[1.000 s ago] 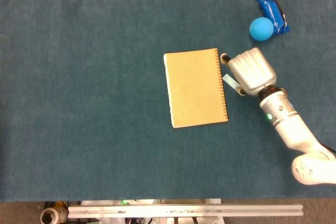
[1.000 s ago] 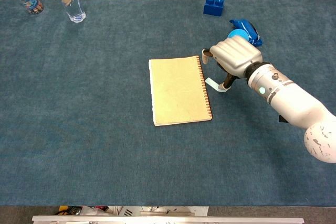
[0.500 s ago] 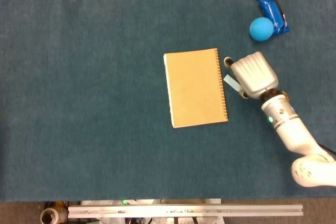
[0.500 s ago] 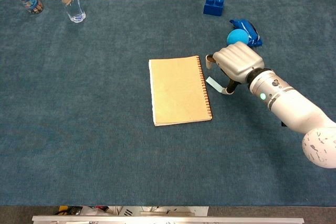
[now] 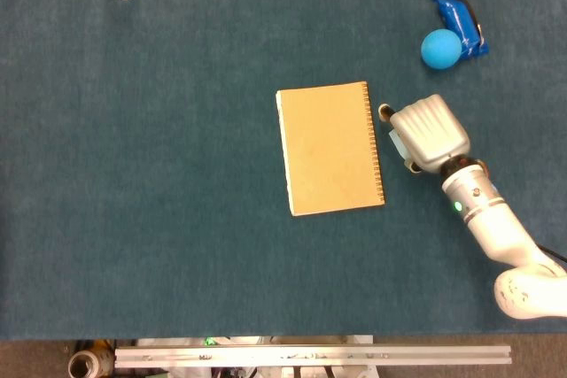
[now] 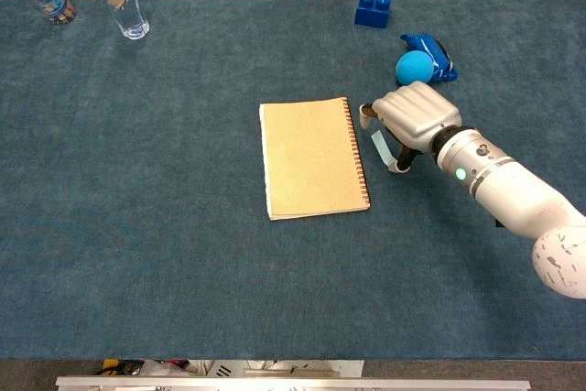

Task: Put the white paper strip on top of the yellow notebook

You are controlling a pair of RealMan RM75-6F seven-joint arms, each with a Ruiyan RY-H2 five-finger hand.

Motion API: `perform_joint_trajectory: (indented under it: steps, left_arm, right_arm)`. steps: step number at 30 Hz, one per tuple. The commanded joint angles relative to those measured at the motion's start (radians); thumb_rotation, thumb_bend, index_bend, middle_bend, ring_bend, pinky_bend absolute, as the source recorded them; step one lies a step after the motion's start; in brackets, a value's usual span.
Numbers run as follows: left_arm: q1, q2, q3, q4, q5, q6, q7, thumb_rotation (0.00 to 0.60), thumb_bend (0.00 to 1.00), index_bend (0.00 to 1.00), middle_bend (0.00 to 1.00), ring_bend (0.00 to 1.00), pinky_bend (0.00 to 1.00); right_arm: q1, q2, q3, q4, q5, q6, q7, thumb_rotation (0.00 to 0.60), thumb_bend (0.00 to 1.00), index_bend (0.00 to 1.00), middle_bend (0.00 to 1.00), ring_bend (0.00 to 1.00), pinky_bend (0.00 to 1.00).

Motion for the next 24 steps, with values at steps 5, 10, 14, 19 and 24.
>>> perform_joint_trajectory:
  steps: [5,10,14,19,24]
  left_arm:
    - [0.001,0.0,-0.001,-0.001,0.001,0.002,-0.001,0.6,0.26,0.21,0.32,0.28,0.23]
    - [0.002,0.001,-0.002,-0.002,0.003,0.004,0.001,0.6,0.26,0.21,0.32,0.28,0.23]
    - [0.003,0.001,-0.003,-0.002,0.003,0.006,0.0,0.6,0.26,0.21,0.32,0.28,0.23]
    - [0.004,0.004,-0.004,-0.003,0.002,0.007,0.0,0.6,0.26,0.21,0.32,0.28,0.23]
    - [0.004,0.004,-0.004,-0.004,0.002,0.006,0.001,0.6,0.26,0.21,0.32,0.28,0.23]
  right_arm:
    - [0.001,0.011,-0.001,-0.018,0.005,-0.002,0.015,0.6,0.03,0.36,0.92,1.0,1.0]
    - [0.004,0.015,-0.002,-0.023,0.013,-0.002,0.014,0.6,0.08,0.45,0.92,1.0,1.0]
    - [0.007,0.017,-0.003,-0.028,0.024,-0.006,0.012,0.6,0.12,0.49,0.92,1.0,1.0]
    - [0.009,0.024,-0.003,-0.036,0.036,-0.009,0.011,0.6,0.18,0.52,0.92,1.0,1.0]
    - [0.014,0.03,-0.003,-0.038,0.047,-0.014,0.013,0.6,0.24,0.53,0.93,1.0,1.0]
